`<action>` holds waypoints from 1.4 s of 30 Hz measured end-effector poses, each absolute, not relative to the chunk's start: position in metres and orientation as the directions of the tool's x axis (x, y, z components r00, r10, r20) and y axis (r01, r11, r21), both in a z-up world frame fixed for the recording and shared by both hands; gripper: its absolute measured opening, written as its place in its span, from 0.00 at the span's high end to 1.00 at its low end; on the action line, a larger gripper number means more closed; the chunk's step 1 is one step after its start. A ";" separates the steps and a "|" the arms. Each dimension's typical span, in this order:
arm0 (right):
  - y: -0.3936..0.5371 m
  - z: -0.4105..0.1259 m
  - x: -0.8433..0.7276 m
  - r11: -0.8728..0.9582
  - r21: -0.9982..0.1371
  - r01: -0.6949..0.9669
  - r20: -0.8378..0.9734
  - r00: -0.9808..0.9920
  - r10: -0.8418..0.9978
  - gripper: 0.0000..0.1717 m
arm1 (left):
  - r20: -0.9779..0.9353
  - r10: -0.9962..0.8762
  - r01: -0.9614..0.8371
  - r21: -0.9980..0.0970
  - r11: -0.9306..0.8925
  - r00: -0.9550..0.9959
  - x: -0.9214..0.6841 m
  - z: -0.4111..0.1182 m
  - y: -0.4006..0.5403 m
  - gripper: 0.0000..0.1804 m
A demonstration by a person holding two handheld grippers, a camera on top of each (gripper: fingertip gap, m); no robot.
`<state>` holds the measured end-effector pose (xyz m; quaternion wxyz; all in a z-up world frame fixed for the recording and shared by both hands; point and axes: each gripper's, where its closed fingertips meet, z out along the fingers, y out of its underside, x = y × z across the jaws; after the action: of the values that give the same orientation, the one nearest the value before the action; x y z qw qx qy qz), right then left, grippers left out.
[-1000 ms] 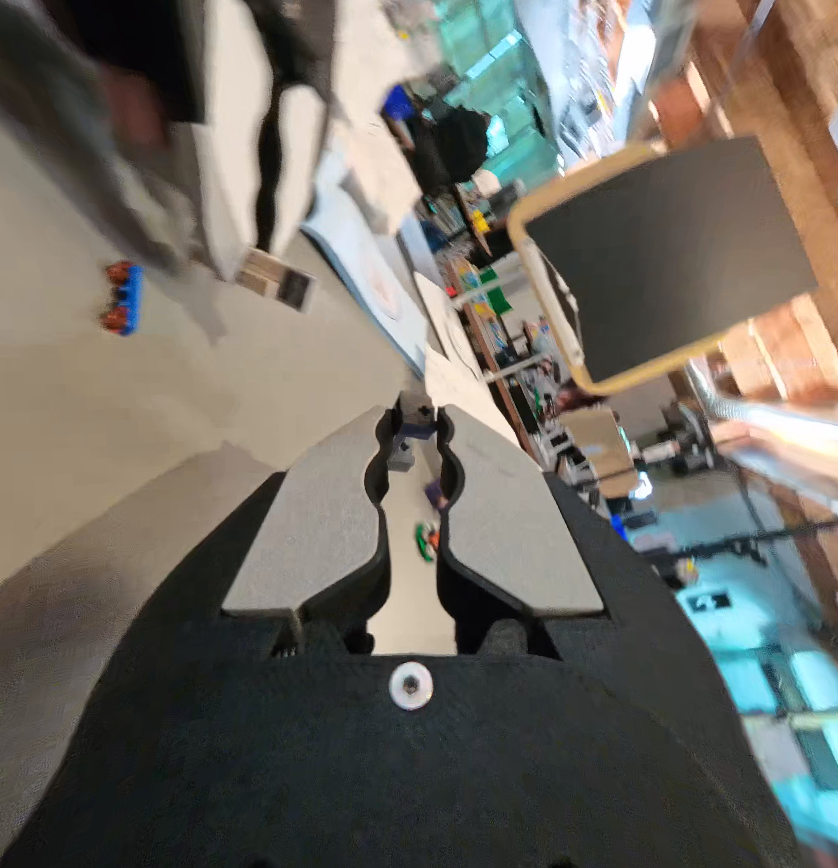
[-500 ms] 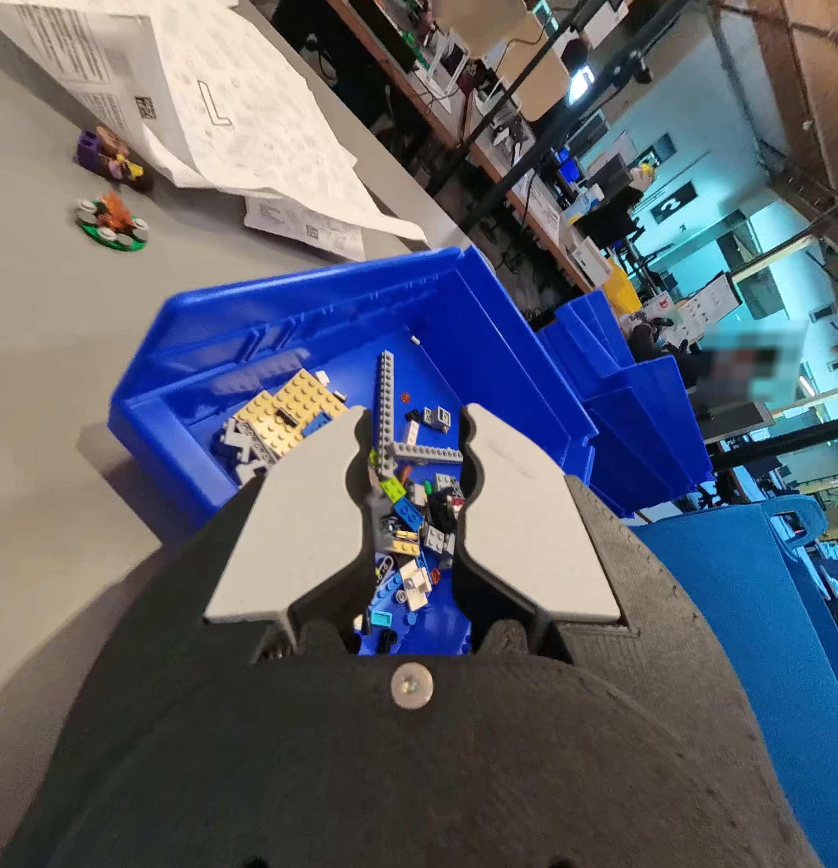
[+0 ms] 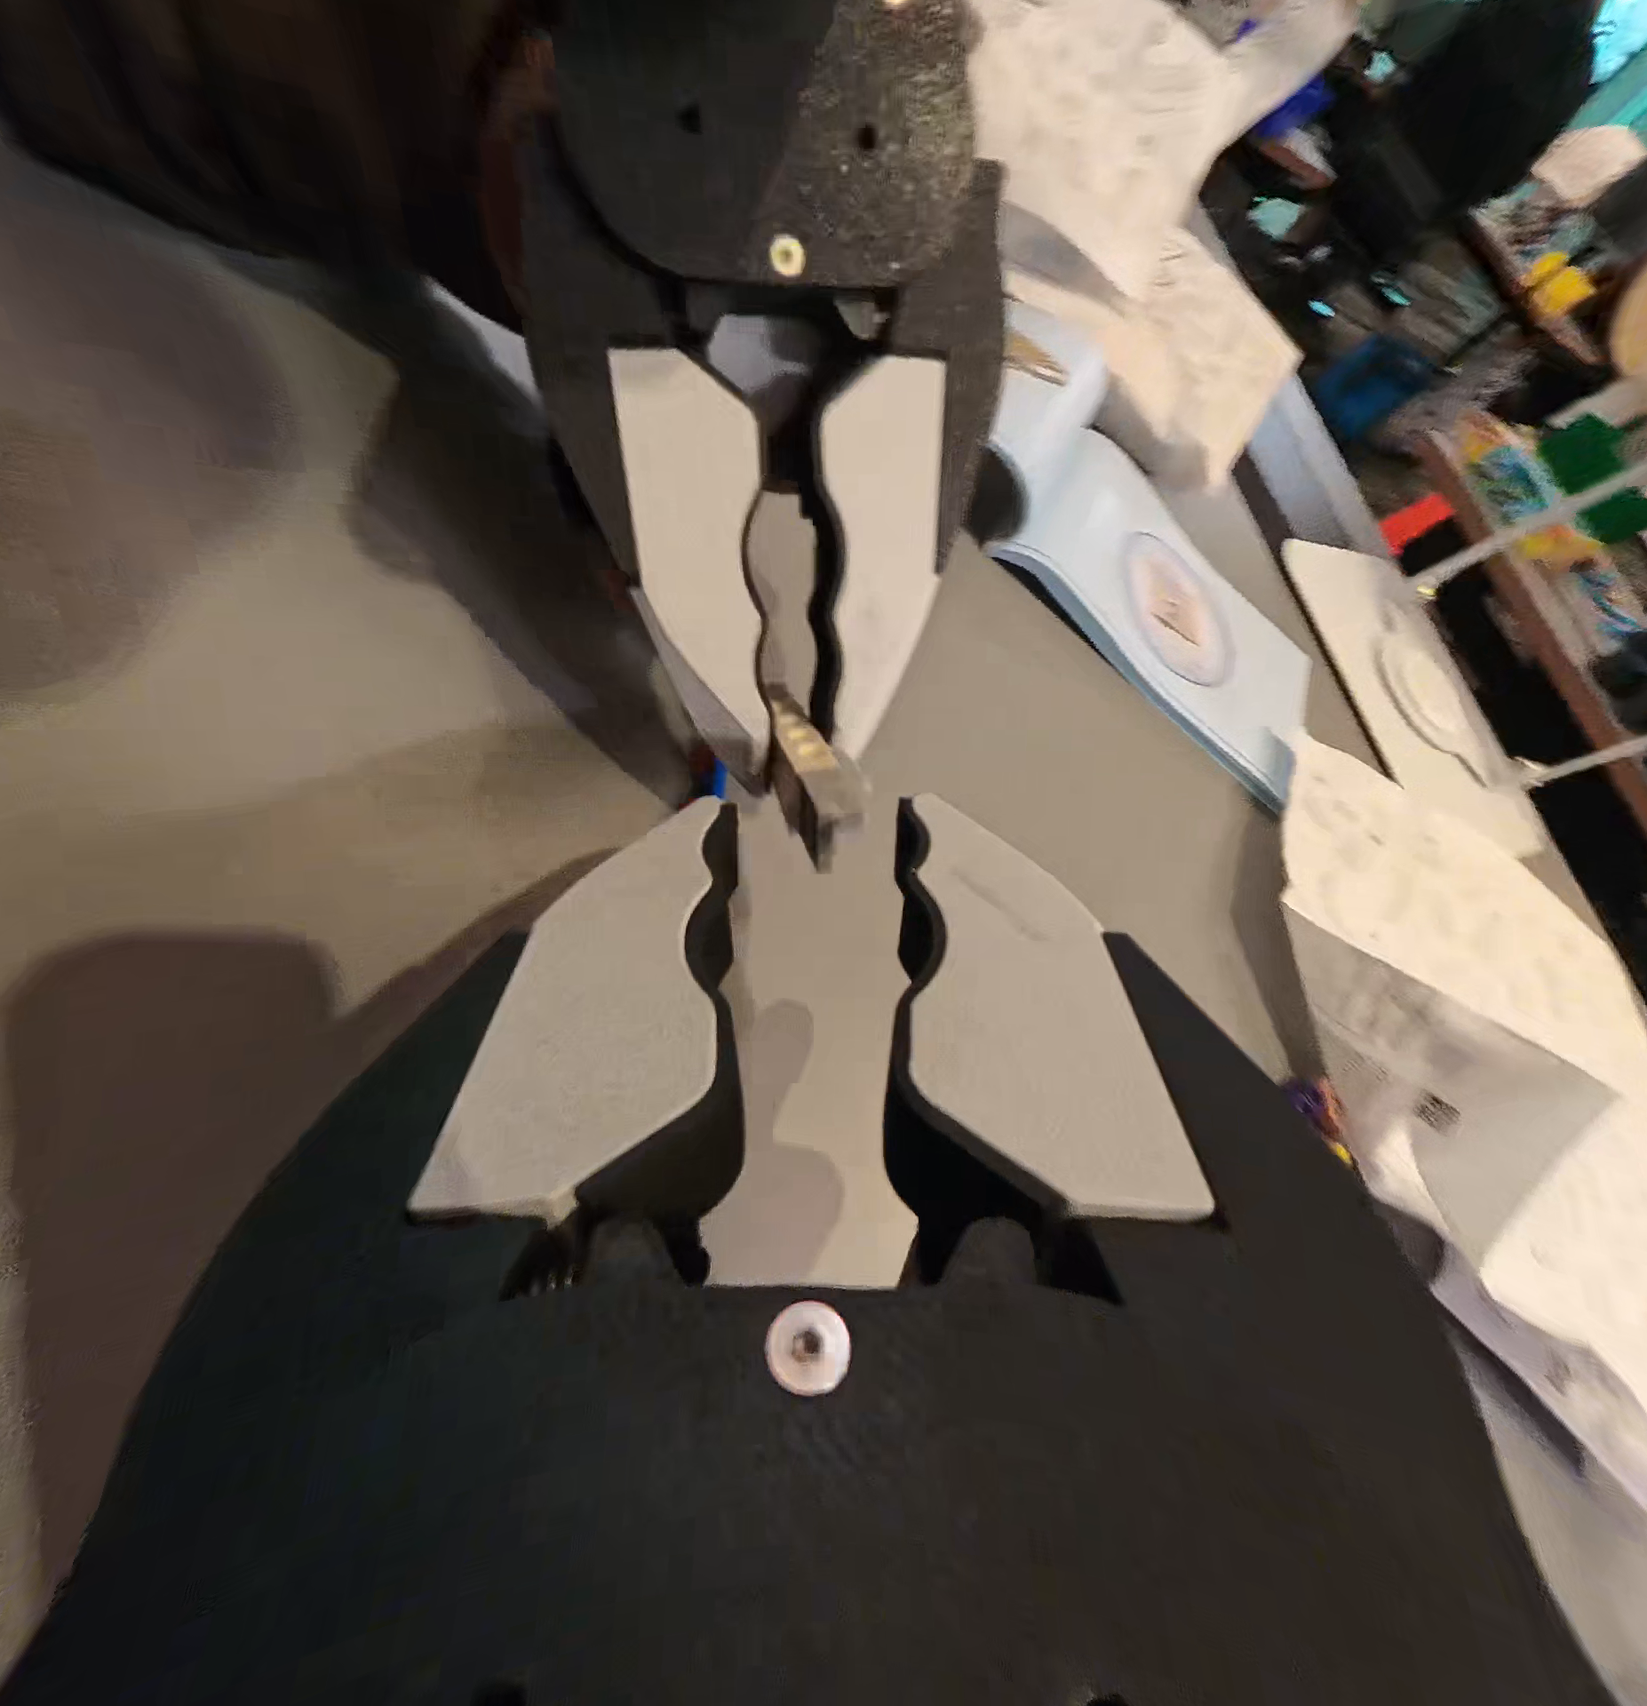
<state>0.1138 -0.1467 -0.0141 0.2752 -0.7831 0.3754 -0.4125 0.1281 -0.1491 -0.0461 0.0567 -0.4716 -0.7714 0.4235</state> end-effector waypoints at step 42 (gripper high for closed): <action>-0.391 0.038 -0.086 0.075 -0.871 -0.486 0.249 -0.568 -0.784 0.77 | -0.038 0.811 0.282 -0.946 0.159 -0.583 0.006 0.126 -0.307 0.94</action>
<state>-0.0858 -0.3906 0.0379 0.1442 -0.4417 0.7189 -0.5170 0.0060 -0.3070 0.1255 0.2521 -0.3806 -0.7183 0.5250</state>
